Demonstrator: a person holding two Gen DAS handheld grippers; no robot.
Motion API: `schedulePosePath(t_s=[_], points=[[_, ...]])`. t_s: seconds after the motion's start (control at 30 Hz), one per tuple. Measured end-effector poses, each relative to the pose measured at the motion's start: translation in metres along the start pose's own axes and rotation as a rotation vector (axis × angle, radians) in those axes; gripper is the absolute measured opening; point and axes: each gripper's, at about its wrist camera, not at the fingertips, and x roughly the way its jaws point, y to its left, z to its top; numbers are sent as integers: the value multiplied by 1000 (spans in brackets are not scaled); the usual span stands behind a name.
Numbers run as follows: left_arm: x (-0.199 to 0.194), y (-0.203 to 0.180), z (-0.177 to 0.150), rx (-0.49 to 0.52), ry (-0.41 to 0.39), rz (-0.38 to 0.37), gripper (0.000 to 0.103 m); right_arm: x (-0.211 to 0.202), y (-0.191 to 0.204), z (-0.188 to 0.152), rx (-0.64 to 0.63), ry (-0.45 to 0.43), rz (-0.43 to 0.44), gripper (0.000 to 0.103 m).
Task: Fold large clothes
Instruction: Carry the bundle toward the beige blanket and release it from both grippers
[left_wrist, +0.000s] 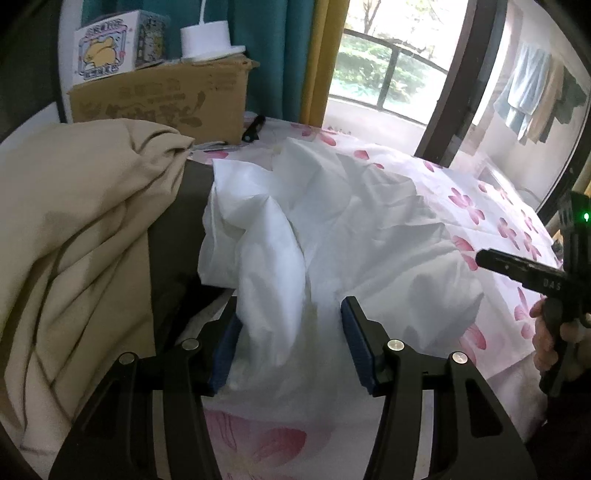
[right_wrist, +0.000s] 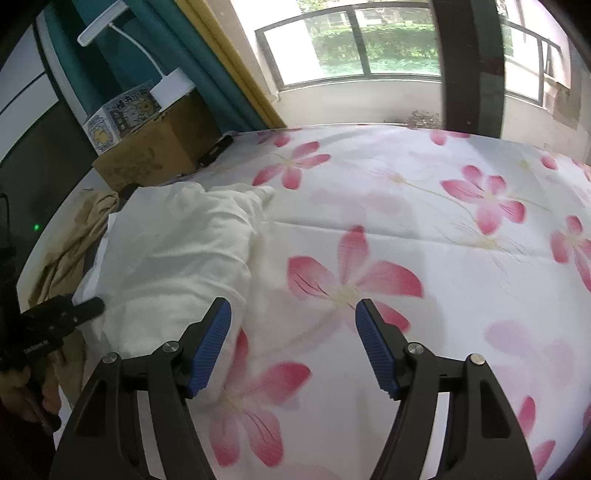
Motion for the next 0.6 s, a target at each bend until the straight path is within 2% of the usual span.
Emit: schedulePosePath(t_s=[0.2,0.33,0.5,0.6], points=[[-21,-12,-5,16,-59,21,57,-22,-17,-14,28,-7,-30,72],[-32,-24,-10,26,-76,-19,57,-38,-26,-24,41,-15,-54,73],[-40,-45,-14,47,-97,-10,57,-56,-37,-35,61,-28,-84,74],[-44,-56,-16,56,-115,-29,57,-68,-44,-42,76,-36,-107,74]])
